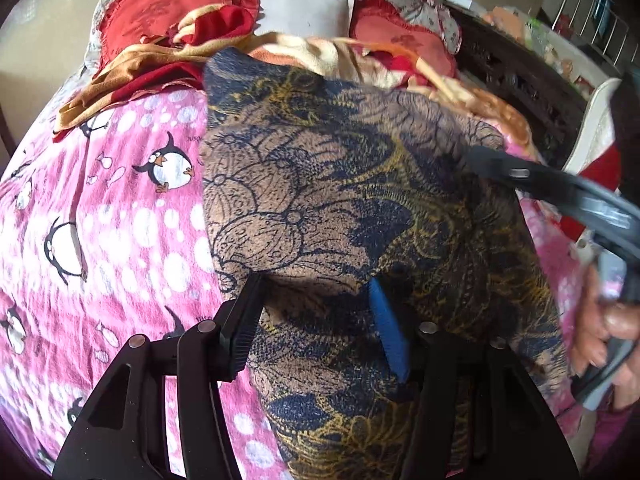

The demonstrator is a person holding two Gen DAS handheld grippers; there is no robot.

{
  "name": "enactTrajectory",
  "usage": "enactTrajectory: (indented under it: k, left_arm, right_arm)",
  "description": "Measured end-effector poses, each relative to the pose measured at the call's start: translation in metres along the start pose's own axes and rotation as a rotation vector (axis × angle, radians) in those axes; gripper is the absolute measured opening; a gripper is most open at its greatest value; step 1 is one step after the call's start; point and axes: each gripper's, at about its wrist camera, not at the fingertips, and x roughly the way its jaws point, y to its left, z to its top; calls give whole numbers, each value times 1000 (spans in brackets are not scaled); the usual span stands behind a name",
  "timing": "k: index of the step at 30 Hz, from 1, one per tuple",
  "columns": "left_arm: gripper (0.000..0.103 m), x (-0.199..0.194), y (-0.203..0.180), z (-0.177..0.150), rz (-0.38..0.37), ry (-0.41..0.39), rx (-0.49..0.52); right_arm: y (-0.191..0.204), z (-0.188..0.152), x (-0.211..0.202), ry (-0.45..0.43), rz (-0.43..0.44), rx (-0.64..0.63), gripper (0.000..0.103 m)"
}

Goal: Fold small clothes

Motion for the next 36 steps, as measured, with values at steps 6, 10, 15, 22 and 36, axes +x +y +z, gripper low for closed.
enactTrajectory:
  k: [6,10,15,22,36]
  left_arm:
    - [58,-2,-6,4,11,13,40]
    - [58,-15,1,12,-2,-43,14]
    - [58,-12,6,33,12,-84,-19]
    - [62,13,7,49,72,-81,24]
    - [62,-27,1,-2,23,-49,35]
  right_arm:
    - [-27,-1,15,40,-20,100,45]
    - [-21,-15,-35,3,-6,59,45]
    - [7,-62,-76,26,85,-13,45]
    - [-5,-138,-42,206,14,72,28]
    - [0,-108,-74,8,-9,91,45]
